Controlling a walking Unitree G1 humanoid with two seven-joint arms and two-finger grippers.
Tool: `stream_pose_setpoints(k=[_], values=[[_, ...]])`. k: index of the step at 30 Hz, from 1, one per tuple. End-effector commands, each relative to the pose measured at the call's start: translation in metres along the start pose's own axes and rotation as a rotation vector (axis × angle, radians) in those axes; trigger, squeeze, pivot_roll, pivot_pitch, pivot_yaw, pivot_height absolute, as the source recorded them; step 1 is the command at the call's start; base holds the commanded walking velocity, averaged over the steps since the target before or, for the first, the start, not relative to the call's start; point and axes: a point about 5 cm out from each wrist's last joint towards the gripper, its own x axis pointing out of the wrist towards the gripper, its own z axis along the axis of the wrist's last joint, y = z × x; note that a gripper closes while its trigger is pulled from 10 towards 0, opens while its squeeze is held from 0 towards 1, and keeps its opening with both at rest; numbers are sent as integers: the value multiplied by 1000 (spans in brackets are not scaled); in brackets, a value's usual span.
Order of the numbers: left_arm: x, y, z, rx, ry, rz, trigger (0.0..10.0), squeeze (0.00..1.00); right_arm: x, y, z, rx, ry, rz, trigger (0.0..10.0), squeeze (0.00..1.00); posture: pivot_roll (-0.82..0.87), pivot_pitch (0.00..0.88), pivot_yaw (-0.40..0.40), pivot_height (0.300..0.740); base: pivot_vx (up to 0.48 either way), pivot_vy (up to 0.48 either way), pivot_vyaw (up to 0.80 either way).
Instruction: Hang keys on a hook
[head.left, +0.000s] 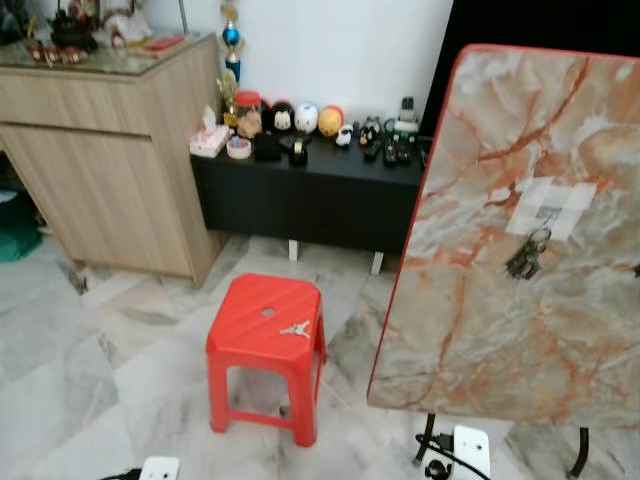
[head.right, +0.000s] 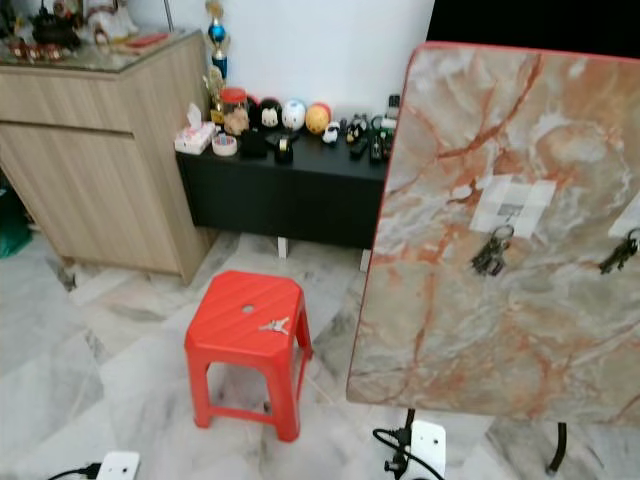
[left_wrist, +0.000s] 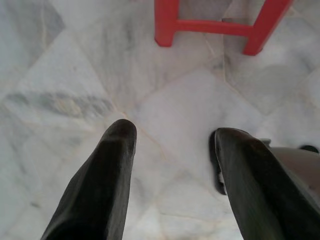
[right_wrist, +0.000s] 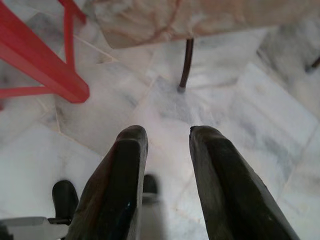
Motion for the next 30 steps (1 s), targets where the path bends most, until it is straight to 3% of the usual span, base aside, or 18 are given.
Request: stream_pose_setpoints(k=[1,24,30], values=[[2,-10,4,-18,-14,-18,10000,0,-1,-7,-2,8,5,-22,10000,0,56,0,-41,740,0,431,0],[5,-16,14,-19,-56,-24,10000,0,0,-6,1,30,1,-25,10000,0,58,0,-43,740,0,422,0],[4,-16,11,-3,-36,-28,10000,0,0,-6,1,32,1,-26,10000,0,60,0,-44,740,0,47,0]])
